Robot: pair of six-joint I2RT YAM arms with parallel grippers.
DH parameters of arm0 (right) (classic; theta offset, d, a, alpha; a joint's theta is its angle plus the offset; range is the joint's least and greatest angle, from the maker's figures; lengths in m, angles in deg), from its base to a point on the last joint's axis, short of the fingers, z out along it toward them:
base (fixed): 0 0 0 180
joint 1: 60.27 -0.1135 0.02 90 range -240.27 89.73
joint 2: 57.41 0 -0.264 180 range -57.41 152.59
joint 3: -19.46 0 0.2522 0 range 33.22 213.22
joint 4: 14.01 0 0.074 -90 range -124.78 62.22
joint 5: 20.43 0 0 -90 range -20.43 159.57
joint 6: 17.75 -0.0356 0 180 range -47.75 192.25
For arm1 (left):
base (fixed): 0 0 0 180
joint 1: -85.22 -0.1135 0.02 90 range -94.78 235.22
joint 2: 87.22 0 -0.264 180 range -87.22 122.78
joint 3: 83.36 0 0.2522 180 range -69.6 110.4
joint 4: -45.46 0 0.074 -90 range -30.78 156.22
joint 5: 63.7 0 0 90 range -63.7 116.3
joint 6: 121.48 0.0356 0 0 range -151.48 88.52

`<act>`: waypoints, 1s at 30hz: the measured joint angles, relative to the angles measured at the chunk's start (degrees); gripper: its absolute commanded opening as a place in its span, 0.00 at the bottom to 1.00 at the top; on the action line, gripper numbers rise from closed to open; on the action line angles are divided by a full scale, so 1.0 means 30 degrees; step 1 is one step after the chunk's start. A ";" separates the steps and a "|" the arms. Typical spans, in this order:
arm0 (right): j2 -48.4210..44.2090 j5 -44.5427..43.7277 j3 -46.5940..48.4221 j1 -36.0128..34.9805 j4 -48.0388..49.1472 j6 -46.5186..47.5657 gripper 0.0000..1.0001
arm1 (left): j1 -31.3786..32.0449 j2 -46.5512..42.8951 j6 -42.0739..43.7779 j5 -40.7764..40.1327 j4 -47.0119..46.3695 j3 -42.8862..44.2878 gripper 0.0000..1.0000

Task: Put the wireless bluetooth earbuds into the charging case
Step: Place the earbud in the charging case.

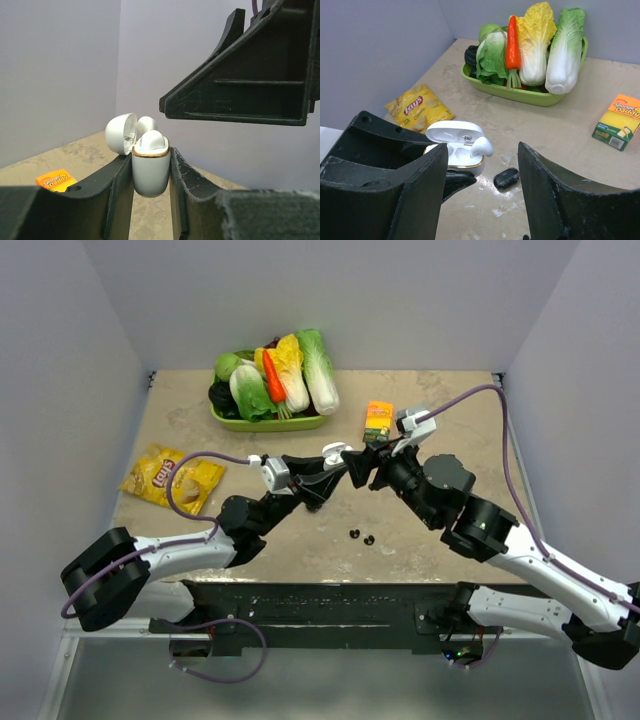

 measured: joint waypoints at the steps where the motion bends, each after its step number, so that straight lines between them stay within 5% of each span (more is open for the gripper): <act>1: -0.0029 0.0175 0.0000 0.0000 0.0044 -0.0015 0.61 | 0.0000 0.0000 0.0000 0.0000 0.0000 0.0000 0.00; 9: -0.0219 -0.0721 0.0036 -0.0007 -0.0182 -0.0095 0.56 | 0.0000 0.0000 -0.0015 0.0095 0.0000 0.0000 0.00; 15: -0.0189 -0.1749 0.0240 -0.0015 -0.0641 0.0270 0.35 | -0.0036 -0.0080 -0.0051 0.0823 0.0044 0.0000 0.00; 22: -0.1005 -0.1821 0.0743 -0.0015 -0.1479 0.1071 0.47 | -0.1188 -0.1843 -0.1632 0.3169 0.0197 0.0000 0.00; 30: -0.1756 -0.0801 0.1843 -0.0015 -0.2885 0.1311 0.51 | -0.4473 -0.2514 -0.6579 0.7839 -0.0291 0.0007 0.00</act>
